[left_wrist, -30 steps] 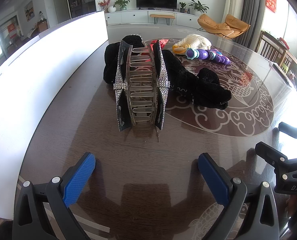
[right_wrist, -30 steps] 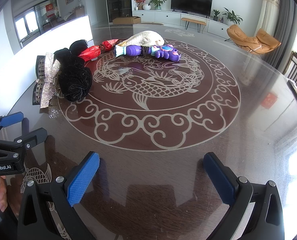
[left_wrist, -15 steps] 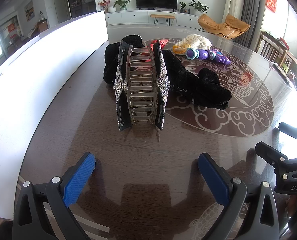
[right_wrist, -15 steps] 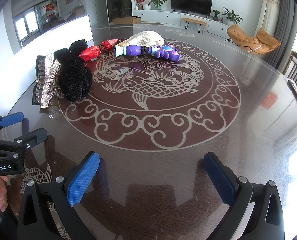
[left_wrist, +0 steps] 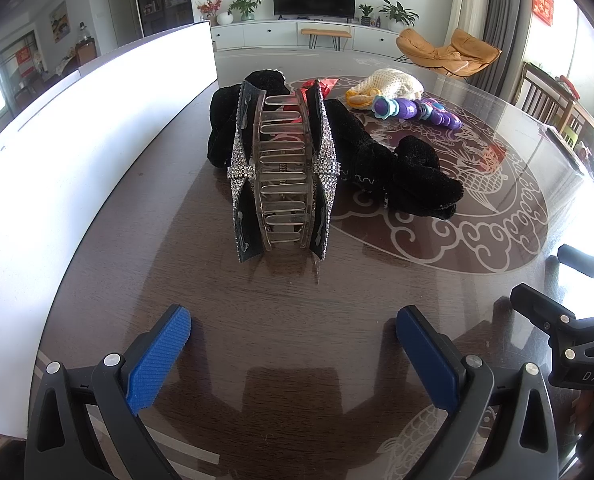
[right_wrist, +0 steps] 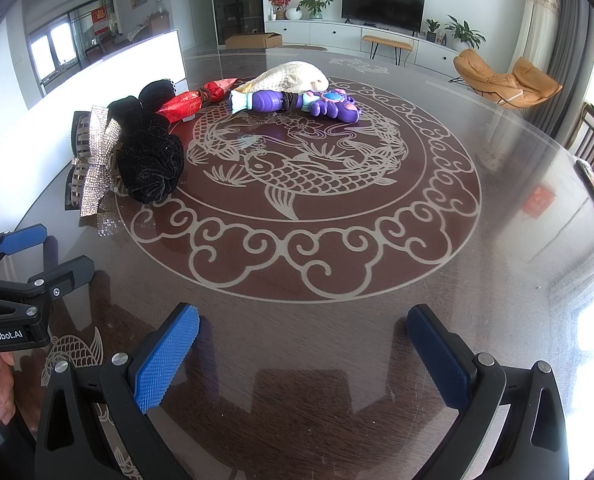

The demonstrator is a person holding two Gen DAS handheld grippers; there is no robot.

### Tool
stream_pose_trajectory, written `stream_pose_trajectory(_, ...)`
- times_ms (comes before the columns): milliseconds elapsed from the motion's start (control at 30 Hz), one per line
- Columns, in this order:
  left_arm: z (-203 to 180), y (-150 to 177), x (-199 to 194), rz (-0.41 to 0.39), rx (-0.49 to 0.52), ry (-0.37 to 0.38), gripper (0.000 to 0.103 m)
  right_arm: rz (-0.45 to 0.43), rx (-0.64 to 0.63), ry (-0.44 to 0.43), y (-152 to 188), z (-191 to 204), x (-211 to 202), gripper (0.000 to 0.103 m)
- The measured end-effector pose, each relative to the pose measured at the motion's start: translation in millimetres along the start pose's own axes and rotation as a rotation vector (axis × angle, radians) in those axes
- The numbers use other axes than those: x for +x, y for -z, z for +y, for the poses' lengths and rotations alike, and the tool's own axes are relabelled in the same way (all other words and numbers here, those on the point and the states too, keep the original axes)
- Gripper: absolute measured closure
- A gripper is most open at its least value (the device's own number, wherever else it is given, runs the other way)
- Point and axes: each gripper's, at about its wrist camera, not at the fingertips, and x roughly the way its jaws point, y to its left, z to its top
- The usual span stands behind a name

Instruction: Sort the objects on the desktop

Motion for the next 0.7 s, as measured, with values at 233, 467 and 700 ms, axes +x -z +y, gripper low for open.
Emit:
stream_pose_trajectory(233, 0.1, 0.1, 0.0, 0.002, -0.002, -0.002, 0.0, 0.0, 0.0, 0.0, 0.0, 0.0, 0.0, 0.0)
stream_pose_trajectory(467, 0.8, 0.5, -1.1, 0.0, -0.002, -0.002, 0.0, 0.0, 0.0, 0.0, 0.0, 0.0, 0.0, 0.0)
stream_pose_trajectory(700, 1.5, 0.9, -2.3, 0.0, -0.002, -0.003, 0.0, 0.0, 0.0, 0.0, 0.0, 0.0, 0.0, 0.0)
